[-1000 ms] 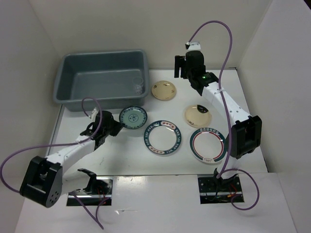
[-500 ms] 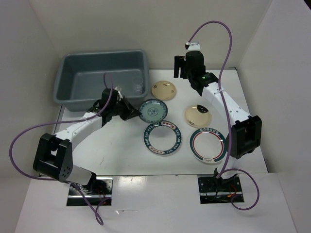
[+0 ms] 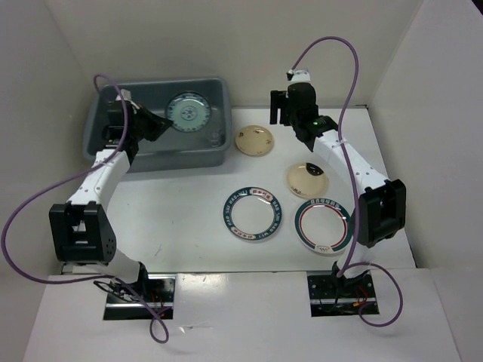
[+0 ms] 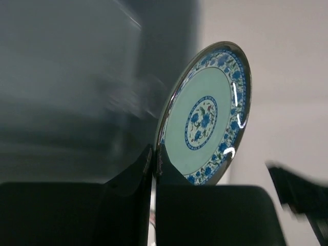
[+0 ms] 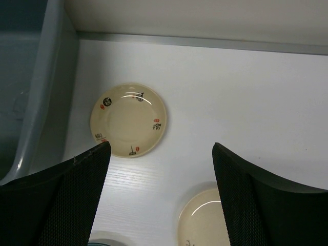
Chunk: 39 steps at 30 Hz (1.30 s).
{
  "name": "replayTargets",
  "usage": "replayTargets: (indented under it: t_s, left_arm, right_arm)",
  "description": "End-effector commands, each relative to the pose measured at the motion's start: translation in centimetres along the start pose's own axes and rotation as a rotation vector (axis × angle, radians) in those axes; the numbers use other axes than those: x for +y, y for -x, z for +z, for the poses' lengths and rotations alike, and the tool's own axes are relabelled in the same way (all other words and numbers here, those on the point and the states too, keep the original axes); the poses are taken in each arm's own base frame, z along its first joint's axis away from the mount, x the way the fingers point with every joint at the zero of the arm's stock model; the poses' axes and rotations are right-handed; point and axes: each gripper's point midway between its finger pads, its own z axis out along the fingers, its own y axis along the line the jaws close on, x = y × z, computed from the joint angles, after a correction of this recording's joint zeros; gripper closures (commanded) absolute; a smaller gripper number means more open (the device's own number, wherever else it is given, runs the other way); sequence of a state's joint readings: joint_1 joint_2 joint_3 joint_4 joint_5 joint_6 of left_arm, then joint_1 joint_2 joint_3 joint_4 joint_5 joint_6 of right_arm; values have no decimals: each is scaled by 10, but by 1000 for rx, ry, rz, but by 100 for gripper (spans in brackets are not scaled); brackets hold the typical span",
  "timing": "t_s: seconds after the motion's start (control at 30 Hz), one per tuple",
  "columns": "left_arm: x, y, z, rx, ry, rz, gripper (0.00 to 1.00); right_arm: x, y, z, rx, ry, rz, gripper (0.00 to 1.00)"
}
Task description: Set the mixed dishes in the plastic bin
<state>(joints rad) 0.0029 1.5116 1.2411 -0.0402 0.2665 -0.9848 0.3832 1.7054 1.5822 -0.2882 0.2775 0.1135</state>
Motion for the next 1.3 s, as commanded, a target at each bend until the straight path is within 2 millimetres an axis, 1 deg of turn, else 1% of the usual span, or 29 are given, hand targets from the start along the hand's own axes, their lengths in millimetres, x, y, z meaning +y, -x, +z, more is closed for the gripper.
replayTargets:
  t_s: [0.0,0.03,0.07,0.1,0.17,0.2,0.27,0.3,0.43,0.5,0.6,0.63,0.67,0.73,0.77,0.8,0.87,0.93,0.97,1.0,1.03,1.07,1.1,1.13,1.17,1.2,1.23,1.27]
  left_arm:
    - [42,64,10,-160,119,14,100]
    - [50,75,13,-182,134,7,100]
    - [56,90,15,-205,144,9,100]
    - [78,89,29,-187,192,-10,100]
    - [97,89,44,-174,249,-3,100]
    - [117,90,57,-161,280,-19,100]
    - [139,86,70,-147,336,-32,100]
    - [162,74,80,-117,383,-48,100]
    - [188,72,89,-130,454,-53,100]
    - [193,76,87,-158,482,-48,98]
    - [196,79,89,-169,493,-46,90]
    - [197,80,88,-176,499,-45,81]
    - [197,80,88,-176,499,-45,76]
    - [198,86,88,-203,506,-39,71]
    - [194,89,85,-221,501,-35,67]
    - [188,96,82,-240,492,-20,65]
    - [183,102,77,-257,491,9,59]
    - [154,123,68,-309,437,44,53]
    - [146,128,63,-320,424,60,49]
    - [118,143,51,-365,365,100,46]
    - [103,150,43,-385,333,119,41]
    - [86,154,36,-395,291,142,31]
    - [59,165,18,-428,245,191,27]
    - [46,167,10,-425,217,216,23]
    - [31,160,6,-375,167,242,20]
    - [13,157,-3,-356,115,269,19]
    - [1,151,-7,-325,66,290,17]
    - [-9,134,-6,-272,20,299,17]
  right_arm:
    - [-6,31,-18,-107,-7,23,15]
    - [-6,31,-18,-107,-7,23,15]
    - [-6,37,-21,-125,-5,28,15]
    - [-8,33,-20,-118,-15,17,15]
    - [-8,33,-20,-118,-15,17,15]
    - [-8,33,-20,-118,-15,17,15]
    - [-10,33,-20,-119,-25,18,15]
    - [-10,33,-20,-119,-25,18,15]
    - [-10,33,-20,-119,-25,18,15]
    - [-12,30,-17,-111,-35,6,15]
    - [-12,30,-17,-111,-35,6,15]
    - [-12,30,-17,-111,-35,6,15]
    - [-11,26,-14,-103,-37,4,15]
    - [-11,28,-14,-111,-36,6,15]
    - [-11,28,-14,-111,-35,6,15]
    - [-11,28,-14,-111,-35,6,15]
    - [-11,28,-14,-111,-35,6,15]
    - [-9,28,-14,-110,-26,6,15]
    - [-9,28,-14,-110,-26,6,15]
    - [-7,28,-14,-109,-16,5,15]
    - [-7,28,-14,-109,-16,5,15]
    - [-7,28,-14,-109,-16,5,14]
    - [-7,28,-14,-109,-16,5,14]
    - [-6,28,-14,-108,-7,5,14]
    - [-6,28,-14,-108,-7,5,14]
    - [-6,28,-14,-108,-7,5,14]
    - [-6,28,-14,-108,-7,5,14]
    - [-6,28,-14,-108,-7,5,14]
